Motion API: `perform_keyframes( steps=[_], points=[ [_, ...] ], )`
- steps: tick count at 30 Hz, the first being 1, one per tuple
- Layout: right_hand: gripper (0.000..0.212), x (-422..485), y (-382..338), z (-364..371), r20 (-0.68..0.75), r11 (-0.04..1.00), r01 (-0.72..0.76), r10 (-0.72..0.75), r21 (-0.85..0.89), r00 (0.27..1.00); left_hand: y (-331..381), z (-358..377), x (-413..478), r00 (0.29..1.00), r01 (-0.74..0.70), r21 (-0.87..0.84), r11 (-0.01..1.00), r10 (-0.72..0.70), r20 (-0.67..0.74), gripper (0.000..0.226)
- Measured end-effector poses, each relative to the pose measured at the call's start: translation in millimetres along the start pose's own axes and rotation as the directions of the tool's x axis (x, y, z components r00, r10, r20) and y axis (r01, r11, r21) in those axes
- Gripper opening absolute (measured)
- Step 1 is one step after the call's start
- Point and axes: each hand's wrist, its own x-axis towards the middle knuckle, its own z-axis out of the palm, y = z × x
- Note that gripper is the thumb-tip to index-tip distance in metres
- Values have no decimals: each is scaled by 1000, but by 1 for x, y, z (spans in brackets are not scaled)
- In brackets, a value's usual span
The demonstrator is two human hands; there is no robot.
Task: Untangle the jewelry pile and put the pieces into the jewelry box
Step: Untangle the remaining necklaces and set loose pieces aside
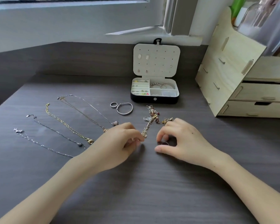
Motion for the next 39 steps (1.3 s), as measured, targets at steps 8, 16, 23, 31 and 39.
perform_keyframes(
  steps=[8, 16, 23, 31, 39],
  points=[
    [7, 17, 20, -1, -281, 972, -164, 113, -166, 953, 3, -7, -6, 986, 164, -165, 973, -166, 1, 8],
    [23, 33, -13, 19, -93, 994, 58, -67, -90, 993, 1, -14, -9, 973, 208, -76, 975, -199, 115, 23],
    [10, 15, -11, 12, -13, 994, 111, -111, -2, 994, 0, -9, 12, 984, 168, 100, 981, -172, 37, 6],
    [9, -15, -12, -2, 186, 953, 117, -173, 278, 967, -3, -4, 41, 985, 172, 198, 965, -164, -59, 12],
    [7, 12, 3, 3, -175, 997, -38, 49, 63, 983, 29, 9, 11, 990, 22, 53, 998, -15, -139, 5]
  ],
)
